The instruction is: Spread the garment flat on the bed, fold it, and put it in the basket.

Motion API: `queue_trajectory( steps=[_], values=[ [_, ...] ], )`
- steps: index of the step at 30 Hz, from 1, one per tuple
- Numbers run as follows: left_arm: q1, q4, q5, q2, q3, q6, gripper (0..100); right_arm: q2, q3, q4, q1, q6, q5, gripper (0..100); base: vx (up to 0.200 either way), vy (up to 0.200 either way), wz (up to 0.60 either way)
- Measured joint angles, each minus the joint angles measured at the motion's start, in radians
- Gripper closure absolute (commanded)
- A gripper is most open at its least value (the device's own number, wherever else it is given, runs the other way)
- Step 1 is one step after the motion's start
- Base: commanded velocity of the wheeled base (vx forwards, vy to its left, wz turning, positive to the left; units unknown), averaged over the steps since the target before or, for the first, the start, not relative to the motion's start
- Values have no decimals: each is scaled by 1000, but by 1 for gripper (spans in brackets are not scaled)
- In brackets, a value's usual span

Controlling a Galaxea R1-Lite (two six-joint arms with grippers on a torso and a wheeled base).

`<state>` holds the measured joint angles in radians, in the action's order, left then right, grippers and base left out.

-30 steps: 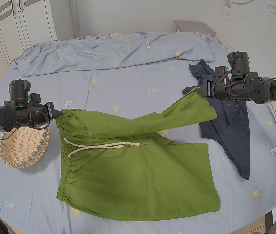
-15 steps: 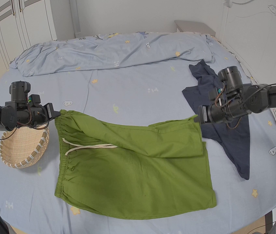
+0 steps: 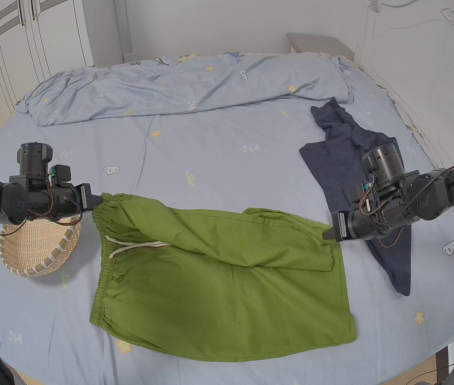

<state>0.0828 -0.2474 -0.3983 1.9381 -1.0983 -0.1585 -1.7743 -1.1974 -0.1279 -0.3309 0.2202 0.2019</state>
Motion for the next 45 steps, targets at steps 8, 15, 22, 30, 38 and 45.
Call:
queue_trajectory(
  steps=[8, 15, 22, 30, 38, 45],
  values=[
    [0, 1, -1, -10, 1, -1, 100, 16, 11, 119, 9, 5, -5, 0, 0, 0, 0],
    [1, 1, -1, -16, 3, -2, 100, 42, 38, 228, 41, 0, -1, 0, 0, 0, 0],
    [0, 1, -1, -18, 7, -2, 100, 64, 119, 357, 48, -18, 65, 0, 0, 0, 0],
    [-4, 1, -1, -19, 11, -1, 100, 16, 196, 537, 42, -61, 119, 0, 0, 0, 0],
    [-5, 1, -1, -17, 11, -1, 100, -48, 209, 580, 47, -66, 129, 0, 0, 0, 0],
    [-5, 1, -1, -15, 11, -1, 100, -71, 207, 582, 47, -64, 147, 0, 0, 0, 0]
  ],
)
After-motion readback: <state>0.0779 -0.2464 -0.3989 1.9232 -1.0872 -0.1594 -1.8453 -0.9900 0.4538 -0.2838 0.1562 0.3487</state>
